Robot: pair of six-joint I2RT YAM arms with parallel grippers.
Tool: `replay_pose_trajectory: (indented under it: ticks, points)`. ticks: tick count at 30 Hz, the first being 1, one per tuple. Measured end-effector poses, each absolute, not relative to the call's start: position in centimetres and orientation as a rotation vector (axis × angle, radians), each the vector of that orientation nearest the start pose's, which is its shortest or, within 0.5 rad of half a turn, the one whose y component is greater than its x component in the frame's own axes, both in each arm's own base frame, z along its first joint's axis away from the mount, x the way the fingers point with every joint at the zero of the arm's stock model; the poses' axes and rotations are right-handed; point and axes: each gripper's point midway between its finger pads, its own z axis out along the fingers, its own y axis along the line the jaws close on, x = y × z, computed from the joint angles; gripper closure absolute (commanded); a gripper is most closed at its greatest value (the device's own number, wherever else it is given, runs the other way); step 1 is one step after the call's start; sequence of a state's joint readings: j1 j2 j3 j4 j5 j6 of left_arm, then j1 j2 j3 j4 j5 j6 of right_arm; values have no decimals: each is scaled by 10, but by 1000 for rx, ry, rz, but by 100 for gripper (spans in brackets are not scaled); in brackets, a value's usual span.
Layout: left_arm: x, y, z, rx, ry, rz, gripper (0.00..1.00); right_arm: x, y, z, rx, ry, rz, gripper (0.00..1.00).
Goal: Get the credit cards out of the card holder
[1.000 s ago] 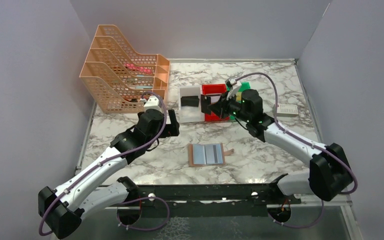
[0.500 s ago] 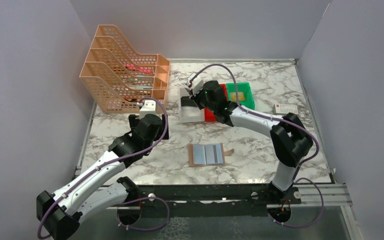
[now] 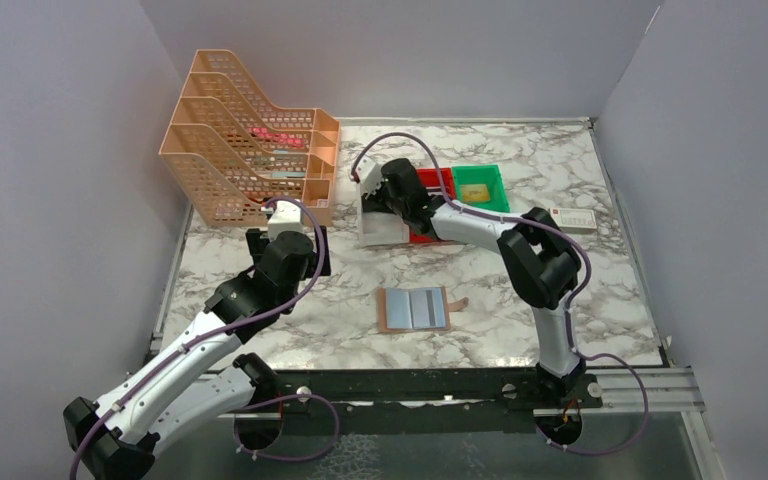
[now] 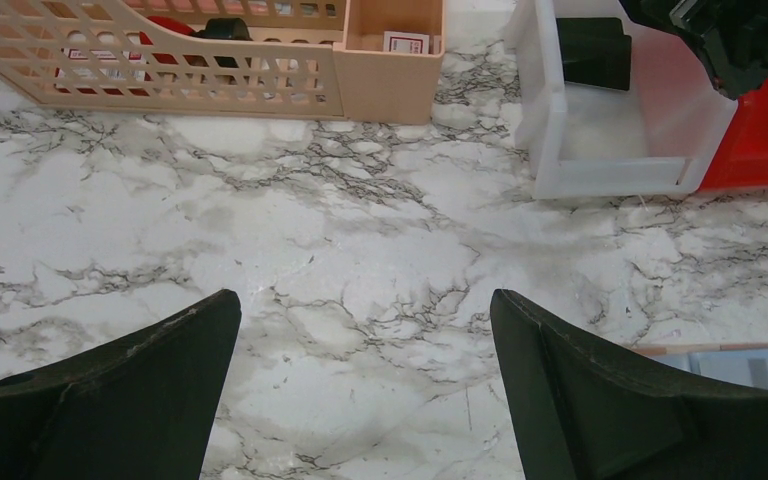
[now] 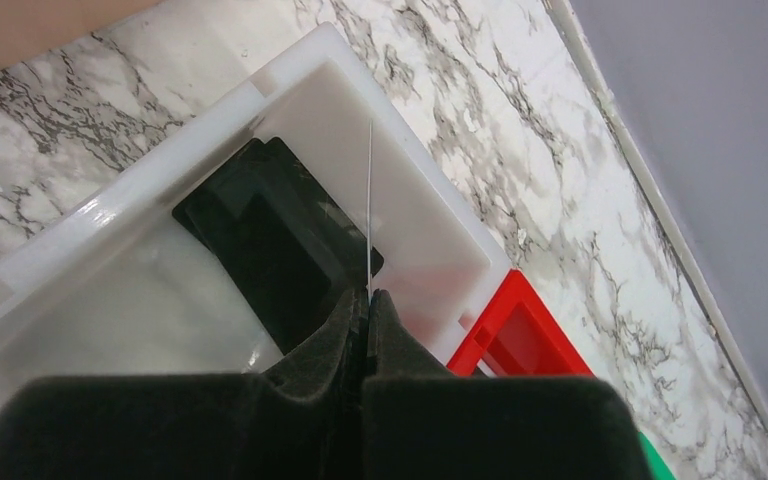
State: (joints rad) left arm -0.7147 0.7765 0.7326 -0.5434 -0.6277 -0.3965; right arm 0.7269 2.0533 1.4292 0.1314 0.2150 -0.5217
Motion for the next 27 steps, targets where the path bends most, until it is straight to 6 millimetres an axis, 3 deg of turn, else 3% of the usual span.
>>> replay_pose_trajectory:
  ticks: [12, 27]
  points:
    - [245, -92, 191, -12, 2033, -3, 1, 466, 335, 78, -1220, 1764, -156, 87]
    - [246, -92, 189, -2, 2041, 10, 1, 461, 333, 58, -1324, 1771, -192, 82]
